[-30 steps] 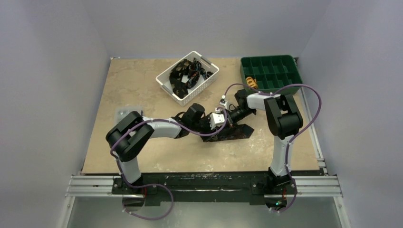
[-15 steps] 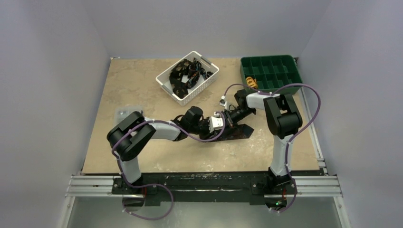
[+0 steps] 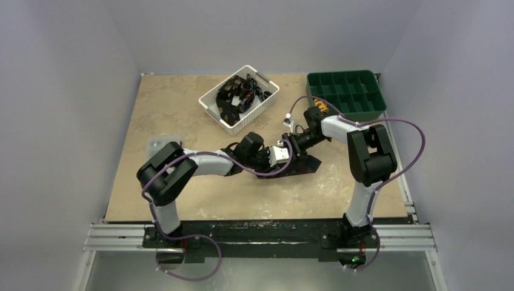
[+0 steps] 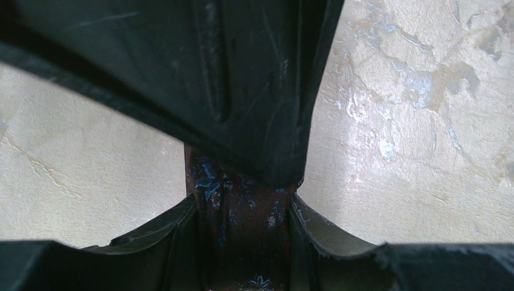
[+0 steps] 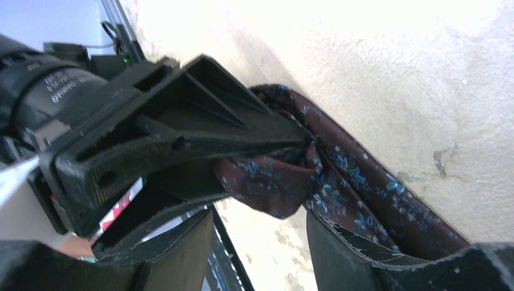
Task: Roll the ties
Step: Roll the tie at the center of the board.
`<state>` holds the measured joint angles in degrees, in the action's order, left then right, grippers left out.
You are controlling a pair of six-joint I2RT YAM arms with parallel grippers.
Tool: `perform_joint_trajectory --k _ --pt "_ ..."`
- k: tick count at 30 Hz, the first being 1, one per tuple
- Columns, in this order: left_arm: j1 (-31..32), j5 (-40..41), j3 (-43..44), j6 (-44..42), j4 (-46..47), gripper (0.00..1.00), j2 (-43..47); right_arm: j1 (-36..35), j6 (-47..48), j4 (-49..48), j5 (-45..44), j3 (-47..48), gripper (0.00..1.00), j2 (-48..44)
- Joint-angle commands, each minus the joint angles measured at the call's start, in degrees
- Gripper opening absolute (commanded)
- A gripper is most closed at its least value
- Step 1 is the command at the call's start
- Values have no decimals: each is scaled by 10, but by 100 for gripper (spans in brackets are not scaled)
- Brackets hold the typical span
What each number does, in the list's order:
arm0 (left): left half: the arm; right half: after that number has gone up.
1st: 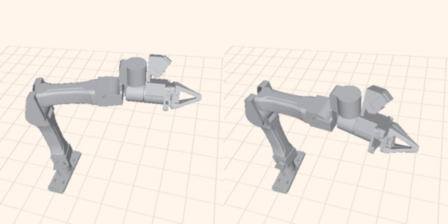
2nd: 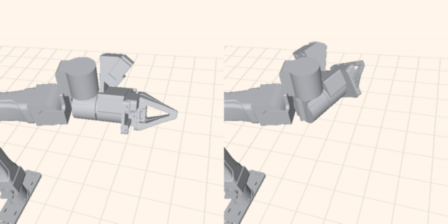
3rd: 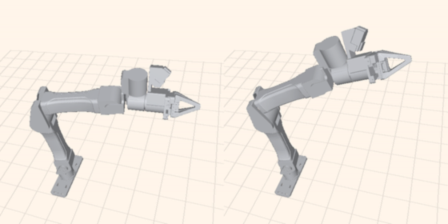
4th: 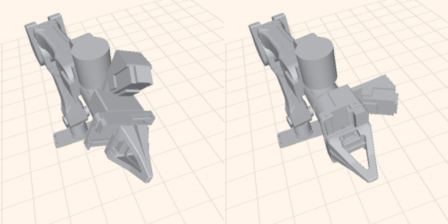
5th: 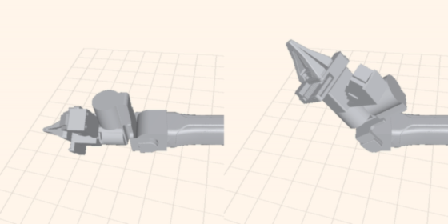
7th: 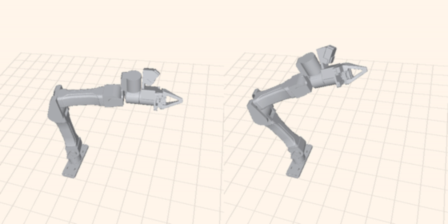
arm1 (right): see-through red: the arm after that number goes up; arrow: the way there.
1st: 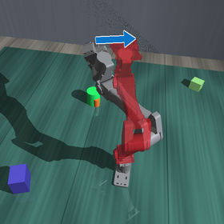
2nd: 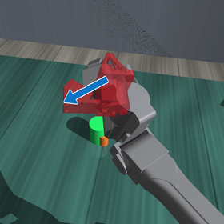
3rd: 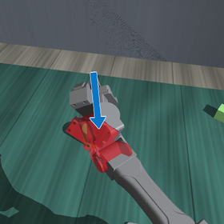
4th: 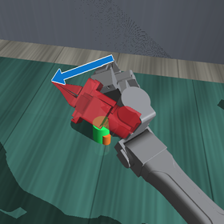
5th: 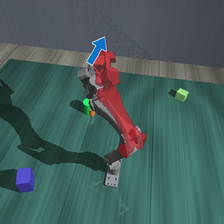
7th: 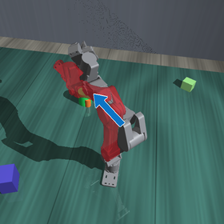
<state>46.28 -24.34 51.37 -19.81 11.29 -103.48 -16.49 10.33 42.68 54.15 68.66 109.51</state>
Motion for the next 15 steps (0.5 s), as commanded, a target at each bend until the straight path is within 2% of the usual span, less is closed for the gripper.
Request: perform_joint_trajectory --k 1,8,10,13,15 --pt "8 24 16 -10 -73 38 -13 -5 -56 -61 34 -13 59 -5" --pt "18 34 38 -2 -91 39 -22 -16 -76 -95 18 -9 51 37" --pt "19 40 44 0 -97 40 -25 -17 -71 -93 9 -5 39 50" --pt "19 38 47 3 -103 42 -23 -16 -36 -69 -7 1 2 64" --pt "17 32 38 8 -91 45 -14 -10 -15 -59 -14 -2 0 67"
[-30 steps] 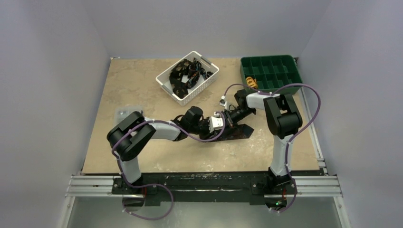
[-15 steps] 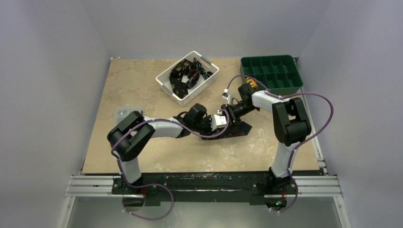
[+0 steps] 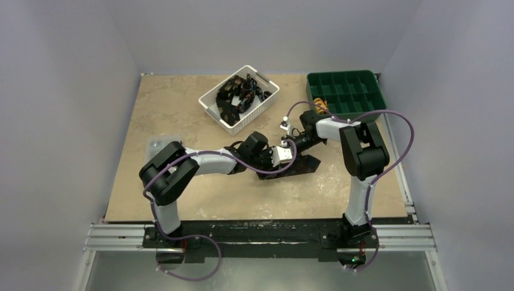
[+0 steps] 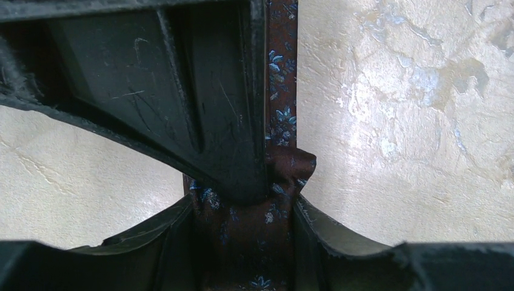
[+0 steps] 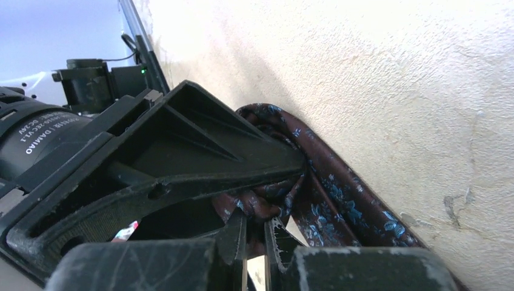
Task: Roll the ties
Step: Roll the tie at the center of the board.
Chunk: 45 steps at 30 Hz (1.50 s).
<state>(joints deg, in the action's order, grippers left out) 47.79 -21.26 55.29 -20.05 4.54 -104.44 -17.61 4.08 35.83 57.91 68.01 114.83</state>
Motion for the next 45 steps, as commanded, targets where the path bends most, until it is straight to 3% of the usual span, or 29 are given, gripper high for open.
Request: perform_joint_trajectory --k 1,11,27,33,36,40,42,45 --pt "-1 -4 -5 11 -16 47 0 5 59 14 -55 2 0 14" --pt "-40 -122 -35 66 102 57 54 30 119 25 -114 -2 0 36" --pt "-32 -86 -69 91 187 66 10 31 83 11 -209 2 0 46" --pt "-30 -74 -44 71 171 71 -19 31 84 17 -215 2 0 50" --pt "-28 -87 -25 67 148 59 -28 31 81 20 -207 7 0 51" --pt "-25 -60 -14 72 108 28 -34 31 83 35 -167 13 0 43" --pt "-25 -35 -19 72 89 15 -32 31 91 57 -143 18 10 29" --pt "-25 -21 -40 57 82 9 -23 43 117 100 -91 29 24 -2"
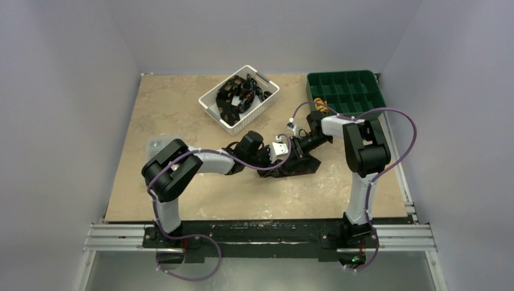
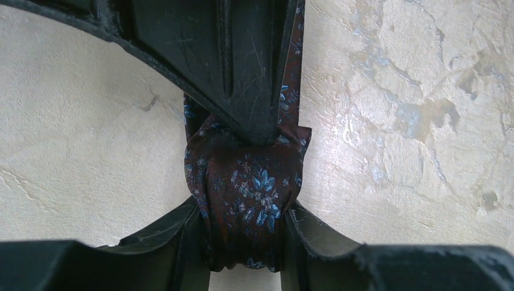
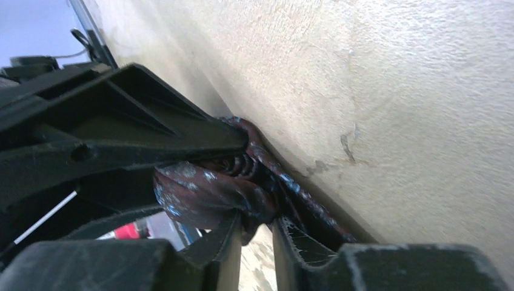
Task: Roll the ties
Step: Roll the tie at the center of the board.
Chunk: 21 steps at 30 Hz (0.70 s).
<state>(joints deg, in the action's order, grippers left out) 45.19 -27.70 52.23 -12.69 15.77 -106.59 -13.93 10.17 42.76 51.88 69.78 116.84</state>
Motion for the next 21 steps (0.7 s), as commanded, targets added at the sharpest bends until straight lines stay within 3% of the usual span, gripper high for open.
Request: perform_joint_trajectory --k 1,5,14,21 --pt "1 45 -13 -21 -35 8 -1 12 61 43 -15 18 26 -32" --pt "2 54 -19 -29 -43 7 0 38 51 60 15 27 27 -57" --pt "1 80 -1 0 -43 8 26 38 22 8 -130 3 18 -14" --pt "3 94 -8 47 12 12 87 35 32 3 -221 12 14 27"
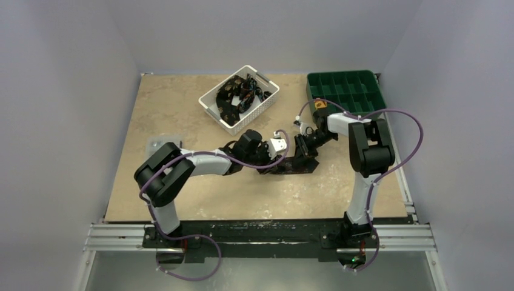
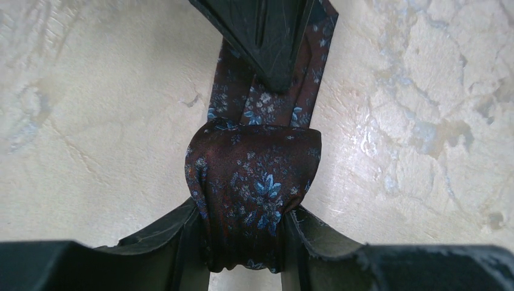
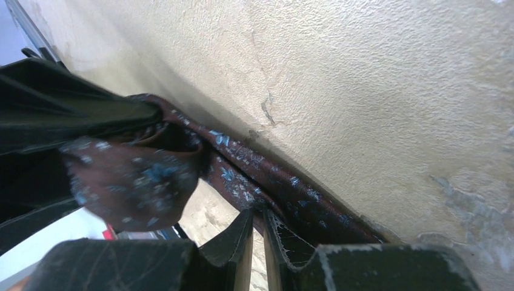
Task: Roll the ties
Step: Roll the tie at the center of the board.
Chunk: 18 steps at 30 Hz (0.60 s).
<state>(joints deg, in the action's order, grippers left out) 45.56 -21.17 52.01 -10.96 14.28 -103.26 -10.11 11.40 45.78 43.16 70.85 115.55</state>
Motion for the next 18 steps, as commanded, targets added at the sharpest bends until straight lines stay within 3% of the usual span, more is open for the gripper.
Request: perform_joint_trajectory --k 1,7,14,18 --pt "0 36 -6 35 33 12 58 -4 19 -27 -141 0 14 41" --pt "0 54 -6 5 10 13 38 -4 25 -27 -148 -4 14 42" --pt "5 70 9 -81 -107 17 -11 -4 34 -20 -144 2 15 43" --pt "17 84 29 -100 -161 20 -31 -4 55 3 -82 27 18 31"
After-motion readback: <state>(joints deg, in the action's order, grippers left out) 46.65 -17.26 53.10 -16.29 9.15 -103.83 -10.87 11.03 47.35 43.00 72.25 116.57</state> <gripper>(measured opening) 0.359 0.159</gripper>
